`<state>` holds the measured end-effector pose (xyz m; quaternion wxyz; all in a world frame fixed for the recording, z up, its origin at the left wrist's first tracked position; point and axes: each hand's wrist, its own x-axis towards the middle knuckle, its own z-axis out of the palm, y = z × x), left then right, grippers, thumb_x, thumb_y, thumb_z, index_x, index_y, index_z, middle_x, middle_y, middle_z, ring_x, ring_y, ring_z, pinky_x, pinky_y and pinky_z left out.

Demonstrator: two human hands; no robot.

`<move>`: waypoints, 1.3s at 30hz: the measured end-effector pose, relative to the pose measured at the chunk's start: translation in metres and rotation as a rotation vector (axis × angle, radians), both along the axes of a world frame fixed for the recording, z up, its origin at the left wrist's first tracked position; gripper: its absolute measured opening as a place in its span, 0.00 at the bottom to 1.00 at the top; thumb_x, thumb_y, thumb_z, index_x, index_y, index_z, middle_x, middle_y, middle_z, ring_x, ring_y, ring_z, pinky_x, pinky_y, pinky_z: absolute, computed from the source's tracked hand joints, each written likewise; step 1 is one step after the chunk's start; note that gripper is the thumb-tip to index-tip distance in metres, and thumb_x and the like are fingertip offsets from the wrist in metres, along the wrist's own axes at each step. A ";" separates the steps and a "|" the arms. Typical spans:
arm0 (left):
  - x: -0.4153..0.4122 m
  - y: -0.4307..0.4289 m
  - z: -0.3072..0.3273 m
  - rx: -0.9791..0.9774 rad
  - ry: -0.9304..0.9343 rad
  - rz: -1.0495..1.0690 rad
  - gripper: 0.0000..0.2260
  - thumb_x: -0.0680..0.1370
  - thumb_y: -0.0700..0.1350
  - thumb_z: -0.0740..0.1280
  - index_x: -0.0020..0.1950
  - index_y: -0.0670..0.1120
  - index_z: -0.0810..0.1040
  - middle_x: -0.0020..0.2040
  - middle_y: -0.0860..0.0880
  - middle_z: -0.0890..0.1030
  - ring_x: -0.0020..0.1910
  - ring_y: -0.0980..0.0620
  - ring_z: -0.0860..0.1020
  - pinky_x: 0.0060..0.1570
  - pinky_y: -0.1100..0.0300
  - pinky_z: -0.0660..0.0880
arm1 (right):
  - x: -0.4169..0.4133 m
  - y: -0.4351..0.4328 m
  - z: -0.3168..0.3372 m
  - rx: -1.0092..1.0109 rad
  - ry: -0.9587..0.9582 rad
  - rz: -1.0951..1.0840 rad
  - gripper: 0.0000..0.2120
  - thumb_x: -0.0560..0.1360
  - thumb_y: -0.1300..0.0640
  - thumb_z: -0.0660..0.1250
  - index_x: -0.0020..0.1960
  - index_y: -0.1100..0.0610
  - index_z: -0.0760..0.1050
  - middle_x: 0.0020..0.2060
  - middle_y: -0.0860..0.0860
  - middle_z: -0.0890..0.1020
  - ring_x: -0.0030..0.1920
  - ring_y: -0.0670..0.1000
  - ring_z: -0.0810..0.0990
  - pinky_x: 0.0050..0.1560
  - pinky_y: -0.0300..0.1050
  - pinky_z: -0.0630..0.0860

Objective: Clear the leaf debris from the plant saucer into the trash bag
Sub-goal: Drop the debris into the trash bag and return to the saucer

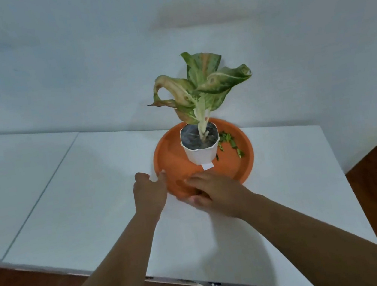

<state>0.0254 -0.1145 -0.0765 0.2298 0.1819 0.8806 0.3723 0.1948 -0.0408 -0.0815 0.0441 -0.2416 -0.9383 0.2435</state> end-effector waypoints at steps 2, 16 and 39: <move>-0.009 0.003 -0.009 0.007 -0.020 -0.080 0.18 0.76 0.52 0.68 0.60 0.43 0.72 0.53 0.42 0.82 0.46 0.41 0.82 0.48 0.49 0.81 | -0.006 -0.003 -0.005 0.052 -0.055 0.057 0.26 0.79 0.38 0.52 0.69 0.51 0.70 0.68 0.48 0.73 0.67 0.50 0.70 0.65 0.49 0.71; -0.075 0.038 -0.004 -0.080 0.123 -0.381 0.15 0.76 0.43 0.68 0.62 0.41 0.77 0.51 0.41 0.83 0.46 0.42 0.82 0.53 0.50 0.79 | 0.039 0.017 -0.008 0.225 -0.139 0.127 0.38 0.78 0.35 0.37 0.61 0.55 0.78 0.61 0.50 0.79 0.61 0.51 0.77 0.60 0.48 0.75; -0.008 0.086 0.017 0.011 0.488 -0.641 0.49 0.54 0.73 0.73 0.70 0.53 0.67 0.64 0.47 0.73 0.64 0.44 0.71 0.66 0.50 0.70 | 0.053 -0.001 -0.030 0.345 -0.107 -0.191 0.36 0.79 0.33 0.47 0.73 0.58 0.67 0.70 0.55 0.73 0.72 0.56 0.68 0.73 0.56 0.62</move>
